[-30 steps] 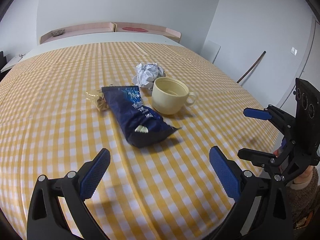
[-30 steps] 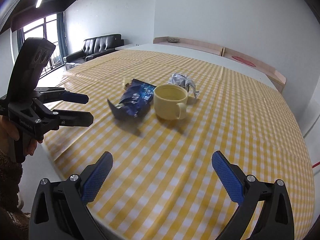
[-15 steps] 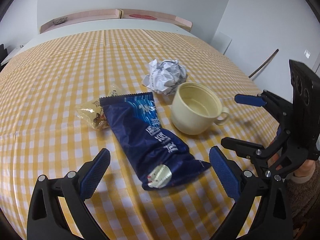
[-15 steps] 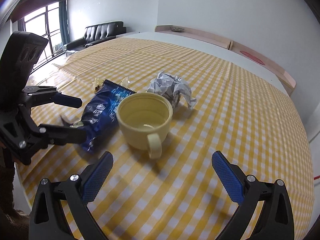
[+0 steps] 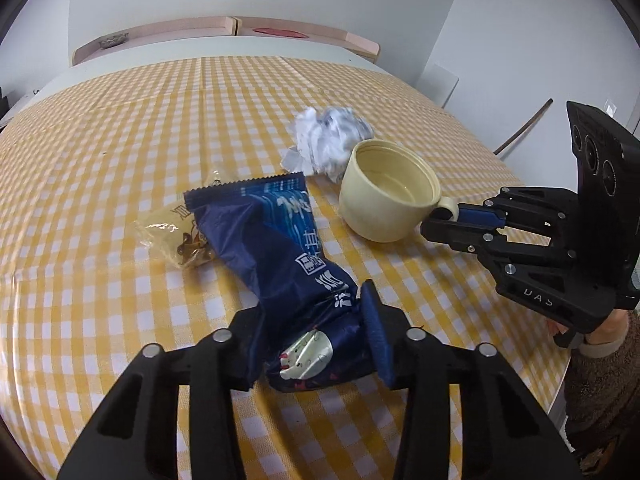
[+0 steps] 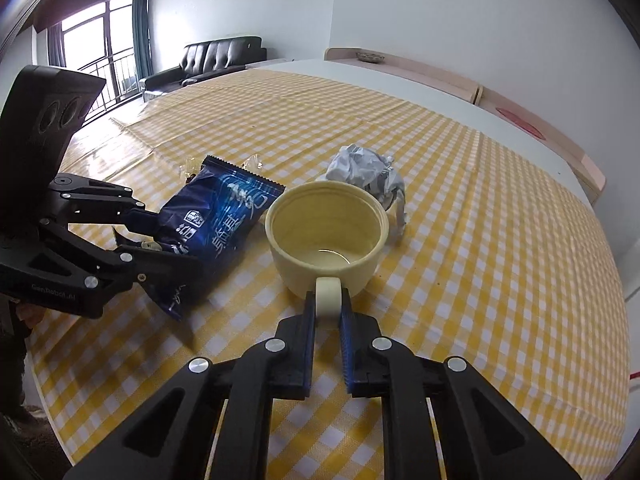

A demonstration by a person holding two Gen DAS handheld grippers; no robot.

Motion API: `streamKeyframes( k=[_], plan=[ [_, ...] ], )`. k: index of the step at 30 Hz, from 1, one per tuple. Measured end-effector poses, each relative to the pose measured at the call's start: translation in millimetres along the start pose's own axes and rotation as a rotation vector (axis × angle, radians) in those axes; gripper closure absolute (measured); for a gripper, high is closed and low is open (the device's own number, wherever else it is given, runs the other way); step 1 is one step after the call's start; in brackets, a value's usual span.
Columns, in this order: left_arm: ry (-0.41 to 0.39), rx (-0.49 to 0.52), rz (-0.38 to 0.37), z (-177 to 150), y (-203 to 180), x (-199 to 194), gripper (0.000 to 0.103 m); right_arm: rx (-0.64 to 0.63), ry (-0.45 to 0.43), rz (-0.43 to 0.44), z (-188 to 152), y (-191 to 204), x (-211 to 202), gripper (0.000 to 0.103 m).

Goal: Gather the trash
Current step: 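Grasp the blue snack wrapper with the left tool while the right tool grasps the cream mug handle, then lift the wrapper and mug and carry both over the wastebasket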

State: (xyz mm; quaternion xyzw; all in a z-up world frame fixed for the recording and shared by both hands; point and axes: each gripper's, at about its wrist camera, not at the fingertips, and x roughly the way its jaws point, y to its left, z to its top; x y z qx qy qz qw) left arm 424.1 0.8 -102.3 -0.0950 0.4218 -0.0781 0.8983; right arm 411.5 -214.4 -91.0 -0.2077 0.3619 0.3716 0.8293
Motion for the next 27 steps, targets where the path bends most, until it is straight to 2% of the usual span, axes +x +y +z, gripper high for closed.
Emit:
streamKeyframes(
  k=[10, 21, 27],
  plan=[
    [-0.052, -0.021, 0.004, -15.2, -0.7, -32.0, 0.066, 0.018, -0.032, -0.011, -6.5, 4.2, -20.7, 0.088],
    [-0.088, 0.006, 0.032, -40.1, -27.9, -75.4, 0.066, 0.014, -0.082, -0.018, -23.6, 29.1, -64.1, 0.088],
    [-0.115, 0.012, 0.022, -57.2, -40.9, -99.8, 0.066, 0.004, -0.098, -0.031, -34.7, 48.5, -91.4, 0.088]
  ],
)
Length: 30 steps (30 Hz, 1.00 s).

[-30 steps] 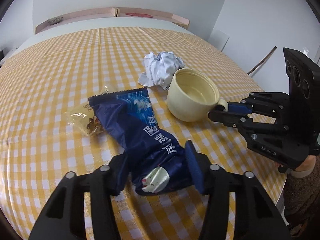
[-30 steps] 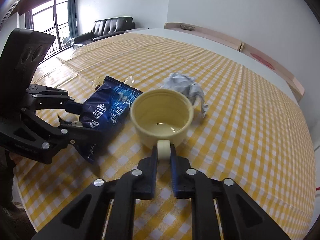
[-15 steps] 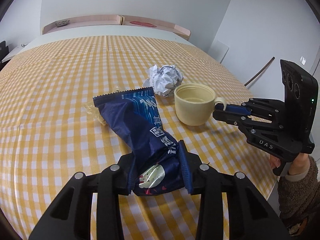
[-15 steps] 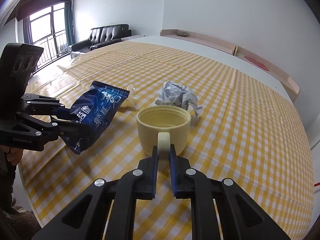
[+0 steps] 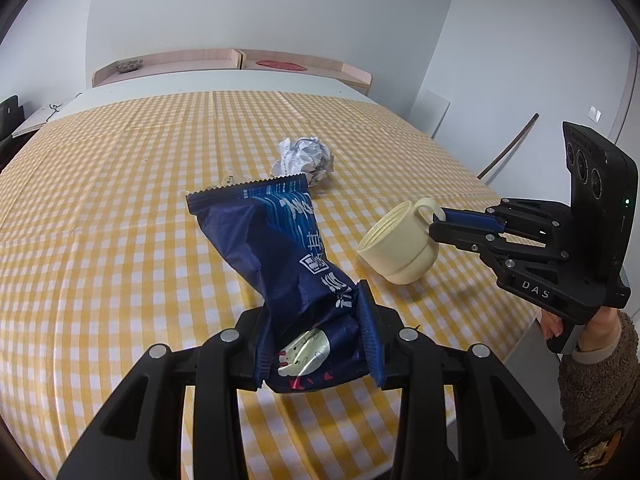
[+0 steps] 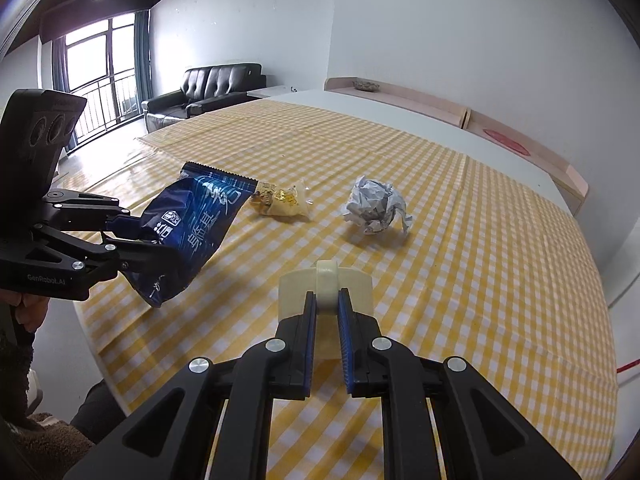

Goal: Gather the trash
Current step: 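Lift the wrapper and mug and carry both over the wastebasket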

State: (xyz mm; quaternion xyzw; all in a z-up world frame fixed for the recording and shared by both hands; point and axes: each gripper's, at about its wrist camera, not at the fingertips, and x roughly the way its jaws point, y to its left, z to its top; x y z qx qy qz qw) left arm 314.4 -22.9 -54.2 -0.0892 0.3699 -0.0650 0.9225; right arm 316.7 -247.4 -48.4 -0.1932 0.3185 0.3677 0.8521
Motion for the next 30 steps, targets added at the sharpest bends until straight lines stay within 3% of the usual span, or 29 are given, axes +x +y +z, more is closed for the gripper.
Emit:
streamKeyframes(
  k=[30],
  plan=[
    [-0.044, 0.009, 0.043, -95.0, -35.3, -111.2, 0.066, -0.088, -0.088, 0.038, -53.0, 114.9, -118.2, 0.088]
  ],
)
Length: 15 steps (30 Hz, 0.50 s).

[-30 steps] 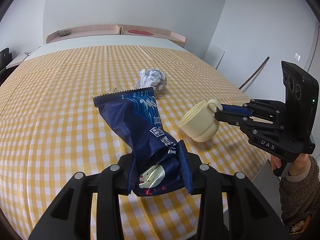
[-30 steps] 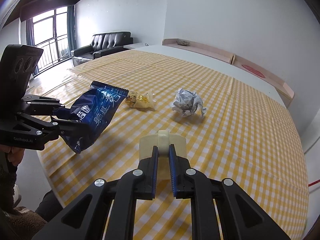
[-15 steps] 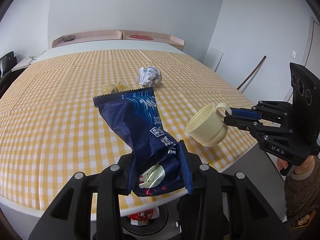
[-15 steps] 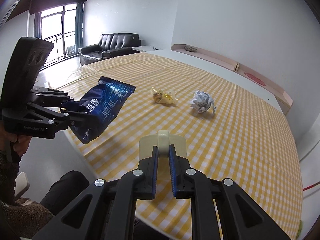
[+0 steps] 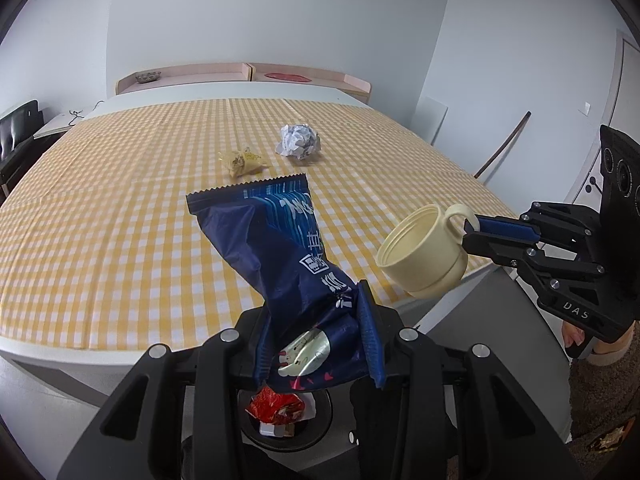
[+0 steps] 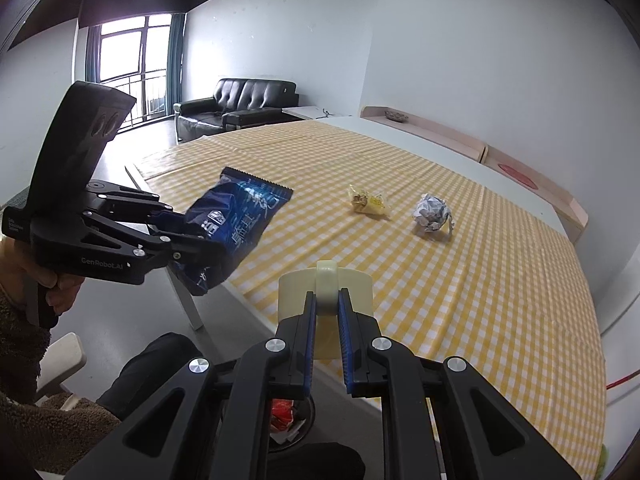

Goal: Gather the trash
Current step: 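Lift the wrapper and mug and carry both over the wastebasket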

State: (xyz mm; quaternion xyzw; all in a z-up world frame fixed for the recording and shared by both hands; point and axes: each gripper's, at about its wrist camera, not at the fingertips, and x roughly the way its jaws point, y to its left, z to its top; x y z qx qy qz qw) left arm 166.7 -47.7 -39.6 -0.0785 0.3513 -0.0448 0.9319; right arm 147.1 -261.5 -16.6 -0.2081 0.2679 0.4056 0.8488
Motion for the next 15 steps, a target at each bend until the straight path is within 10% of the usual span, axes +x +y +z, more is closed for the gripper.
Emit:
streamKeyframes(
  k=[15],
  plan=[
    [0.027, -0.016, 0.007, -49.2, -7.1, -22.0, 0.065, -0.011, -0.010, 0.062, -29.7, 46.6, -15.5, 0.088]
  ],
)
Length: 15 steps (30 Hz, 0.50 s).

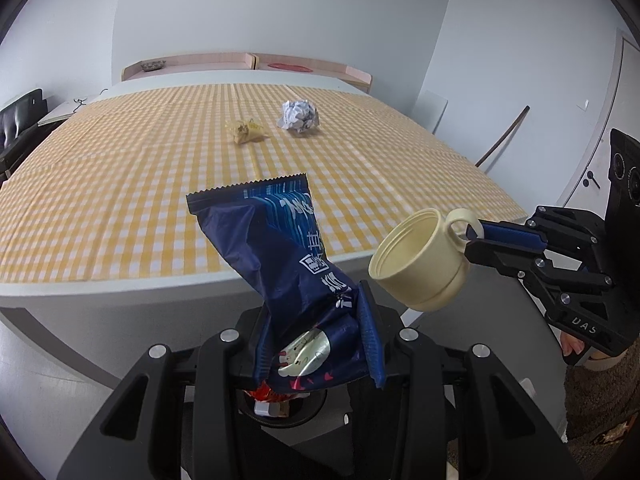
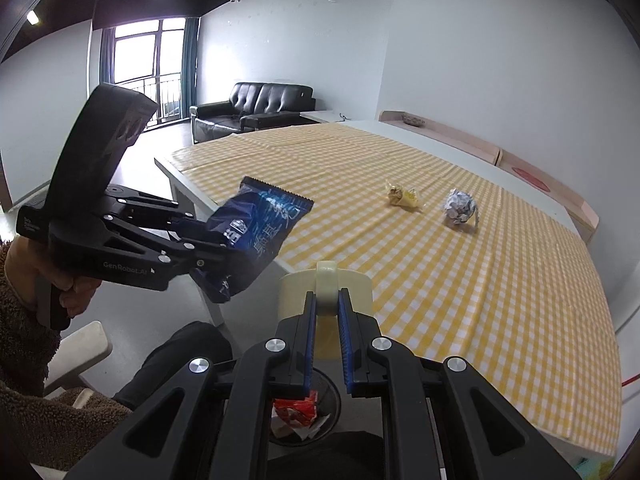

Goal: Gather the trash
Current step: 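Lift the wrapper and mug and carry both over the wastebasket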

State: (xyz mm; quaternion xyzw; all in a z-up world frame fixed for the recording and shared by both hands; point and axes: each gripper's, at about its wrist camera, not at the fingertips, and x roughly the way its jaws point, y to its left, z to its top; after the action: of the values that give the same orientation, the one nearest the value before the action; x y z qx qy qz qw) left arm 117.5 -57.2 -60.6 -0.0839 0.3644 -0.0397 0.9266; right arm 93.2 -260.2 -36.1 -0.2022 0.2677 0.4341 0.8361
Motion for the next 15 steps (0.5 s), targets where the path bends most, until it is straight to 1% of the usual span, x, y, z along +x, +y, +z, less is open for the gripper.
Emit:
streamKeyframes(
  k=[7, 13, 15],
  plan=[
    [0.045, 0.002, 0.009, -20.1, 0.8, 9.5, 0.065, -0.001, 0.039, 0.030, -16.8, 11.1, 12.7, 0.088],
    [0.113, 0.013, 0.005, -38.8, 2.9, 29.5, 0.065, 0.013, 0.086, 0.064, -33.3, 13.2, 33.6, 0.088],
    [0.134, -0.005, -0.014, -44.0, 7.7, 37.1, 0.065, 0.020, 0.100, 0.070, -38.2, 12.8, 42.6, 0.088]
  ],
)
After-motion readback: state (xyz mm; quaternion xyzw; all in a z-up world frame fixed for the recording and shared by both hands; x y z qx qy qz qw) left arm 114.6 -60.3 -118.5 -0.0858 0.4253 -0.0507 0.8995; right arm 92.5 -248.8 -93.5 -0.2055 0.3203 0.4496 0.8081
